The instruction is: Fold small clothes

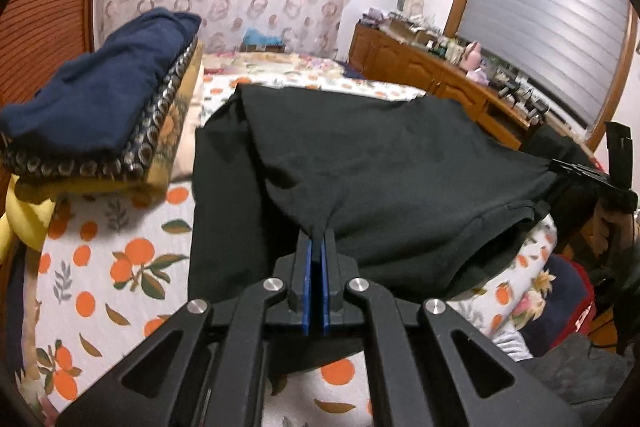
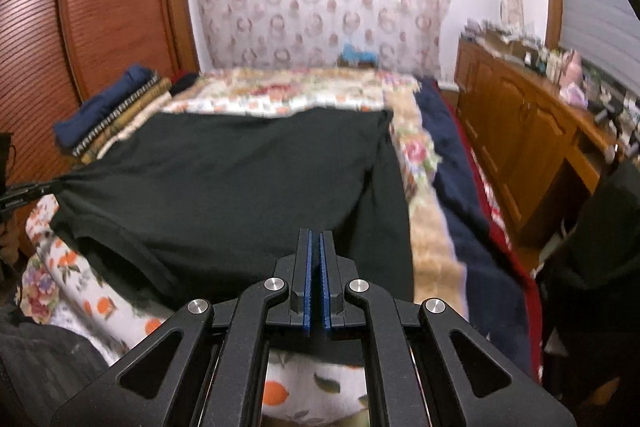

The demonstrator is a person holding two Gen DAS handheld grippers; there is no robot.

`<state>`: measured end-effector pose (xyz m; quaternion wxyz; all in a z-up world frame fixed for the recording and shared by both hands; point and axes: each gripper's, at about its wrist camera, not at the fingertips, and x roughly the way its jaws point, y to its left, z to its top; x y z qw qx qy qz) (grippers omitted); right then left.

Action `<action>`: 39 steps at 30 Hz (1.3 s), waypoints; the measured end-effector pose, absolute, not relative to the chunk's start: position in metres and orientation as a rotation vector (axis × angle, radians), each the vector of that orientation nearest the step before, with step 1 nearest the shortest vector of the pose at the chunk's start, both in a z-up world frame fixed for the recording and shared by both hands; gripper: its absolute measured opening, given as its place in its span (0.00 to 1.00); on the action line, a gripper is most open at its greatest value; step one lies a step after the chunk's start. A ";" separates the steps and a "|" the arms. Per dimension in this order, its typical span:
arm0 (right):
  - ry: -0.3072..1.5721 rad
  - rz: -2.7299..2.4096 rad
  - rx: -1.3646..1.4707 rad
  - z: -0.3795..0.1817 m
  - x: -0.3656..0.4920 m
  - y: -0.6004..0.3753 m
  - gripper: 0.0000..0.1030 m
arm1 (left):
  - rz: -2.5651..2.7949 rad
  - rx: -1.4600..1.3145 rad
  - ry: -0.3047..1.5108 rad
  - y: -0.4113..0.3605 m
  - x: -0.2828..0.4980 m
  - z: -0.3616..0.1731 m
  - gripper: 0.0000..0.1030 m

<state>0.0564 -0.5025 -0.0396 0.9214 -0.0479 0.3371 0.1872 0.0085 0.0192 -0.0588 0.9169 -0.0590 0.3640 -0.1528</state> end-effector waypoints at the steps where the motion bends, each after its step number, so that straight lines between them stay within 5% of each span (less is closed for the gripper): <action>1: 0.707 0.380 -0.103 -0.046 0.057 -0.502 0.01 | -0.313 -0.117 0.760 0.019 0.009 -0.063 0.01; 13: 0.762 0.370 -0.137 -0.069 0.062 -0.493 0.02 | -0.302 -0.099 0.793 0.023 0.005 -0.067 0.06; 17: 0.760 0.365 -0.157 -0.068 0.062 -0.490 0.04 | -0.229 -0.055 0.785 0.028 0.003 -0.065 0.42; 24: 0.729 0.373 -0.185 -0.060 0.058 -0.480 0.16 | -0.181 -0.092 0.837 0.047 0.010 -0.081 0.44; 31: 0.711 0.421 -0.187 -0.057 0.061 -0.464 0.44 | -0.150 -0.102 0.864 0.058 0.014 -0.092 0.45; 39: 0.738 0.505 -0.183 -0.072 0.075 -0.424 0.48 | -0.132 -0.103 0.871 0.065 0.015 -0.099 0.49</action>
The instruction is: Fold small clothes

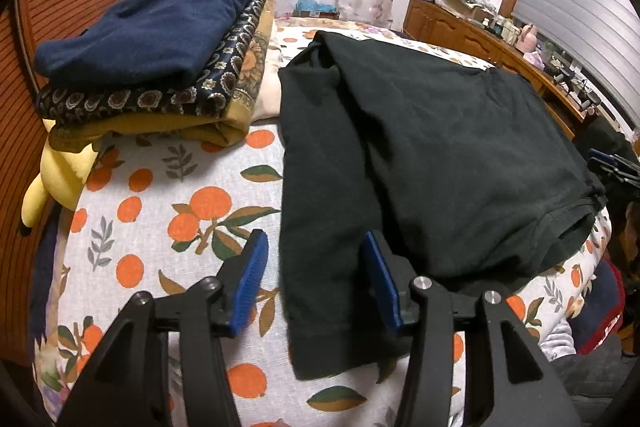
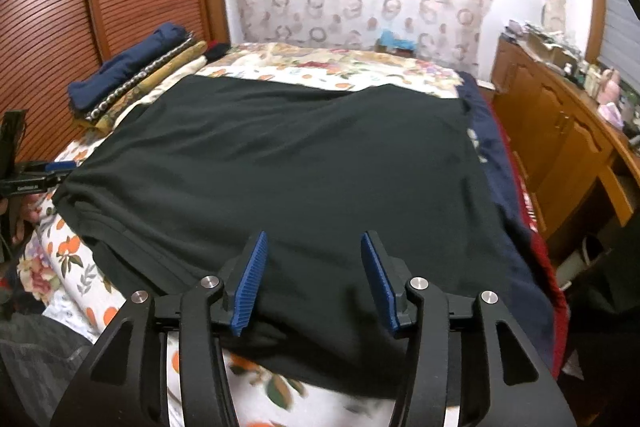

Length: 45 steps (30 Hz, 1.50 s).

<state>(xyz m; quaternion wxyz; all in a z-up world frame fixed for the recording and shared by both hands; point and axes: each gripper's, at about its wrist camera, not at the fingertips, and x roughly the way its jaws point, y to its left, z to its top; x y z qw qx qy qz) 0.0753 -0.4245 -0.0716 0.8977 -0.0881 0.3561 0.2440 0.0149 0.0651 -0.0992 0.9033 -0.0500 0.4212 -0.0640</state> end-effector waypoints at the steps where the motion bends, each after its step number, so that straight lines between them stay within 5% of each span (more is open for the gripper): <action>1: 0.743 0.517 -0.181 -0.075 0.077 -0.419 0.48 | -0.133 -0.106 0.869 0.065 0.015 -0.099 0.49; 27: 0.789 0.519 -0.149 -0.101 0.087 -0.414 0.49 | -0.386 -0.399 0.871 0.063 0.032 -0.085 0.50; 45: 0.783 0.518 -0.152 -0.101 0.086 -0.414 0.49 | -0.203 -0.193 0.898 0.046 0.042 -0.094 0.50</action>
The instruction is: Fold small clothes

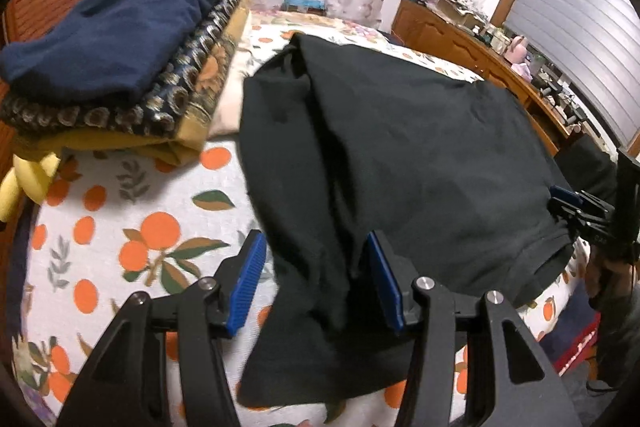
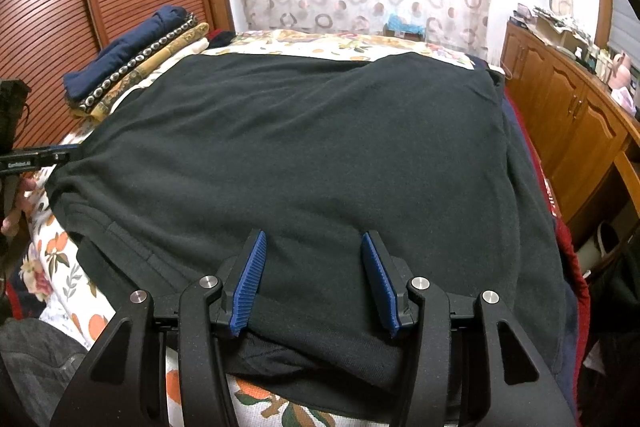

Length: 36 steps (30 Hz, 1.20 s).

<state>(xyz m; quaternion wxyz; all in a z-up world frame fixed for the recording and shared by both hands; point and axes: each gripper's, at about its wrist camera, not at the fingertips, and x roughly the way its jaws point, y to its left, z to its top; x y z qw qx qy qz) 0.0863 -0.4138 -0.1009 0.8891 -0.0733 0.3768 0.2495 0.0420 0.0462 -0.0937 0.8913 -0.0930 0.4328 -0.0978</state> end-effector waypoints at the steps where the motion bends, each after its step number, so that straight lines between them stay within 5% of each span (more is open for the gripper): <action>1: 0.784 0.518 -0.152 -0.101 0.086 -0.414 0.49 | -0.206 -0.191 0.895 0.046 0.043 -0.094 0.50; 7: 0.777 0.518 -0.147 -0.101 0.086 -0.415 0.49 | -0.271 -0.216 0.887 0.042 0.052 -0.094 0.50; 9: 0.774 0.512 -0.143 -0.101 0.086 -0.417 0.49 | -0.289 -0.218 0.895 0.040 0.055 -0.095 0.12; 11: 0.773 0.505 -0.136 -0.101 0.086 -0.421 0.49 | -0.331 -0.239 0.905 0.037 0.057 -0.093 0.07; 36: 0.736 0.356 -0.034 -0.088 0.071 -0.502 0.49 | -0.718 -0.040 0.666 -0.181 0.140 0.043 0.04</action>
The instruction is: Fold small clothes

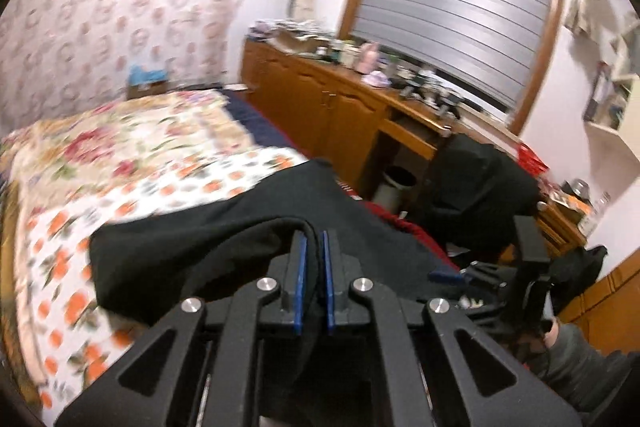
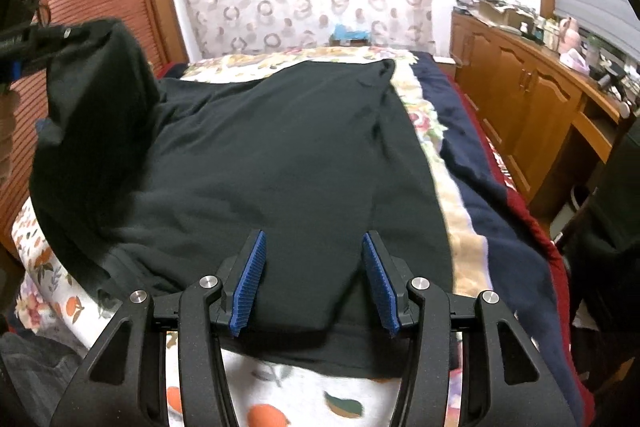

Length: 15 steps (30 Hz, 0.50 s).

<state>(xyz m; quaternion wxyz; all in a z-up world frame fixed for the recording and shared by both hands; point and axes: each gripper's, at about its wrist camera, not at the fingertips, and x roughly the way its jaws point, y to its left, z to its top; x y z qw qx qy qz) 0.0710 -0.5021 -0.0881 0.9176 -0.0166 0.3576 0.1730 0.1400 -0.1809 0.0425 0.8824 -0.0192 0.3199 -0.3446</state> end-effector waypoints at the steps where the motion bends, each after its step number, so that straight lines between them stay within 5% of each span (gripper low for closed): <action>1: 0.730 0.350 -0.027 -0.086 0.069 -0.506 0.49 | -0.733 -0.028 0.661 -0.190 0.139 0.047 0.04; 8: 0.700 0.326 0.001 -0.076 0.061 -0.525 0.49 | -0.816 0.041 0.652 -0.257 0.135 0.067 0.04; 15: 0.702 0.304 0.014 -0.079 0.054 -0.539 0.49 | -0.835 0.121 0.772 -0.284 0.142 0.031 0.08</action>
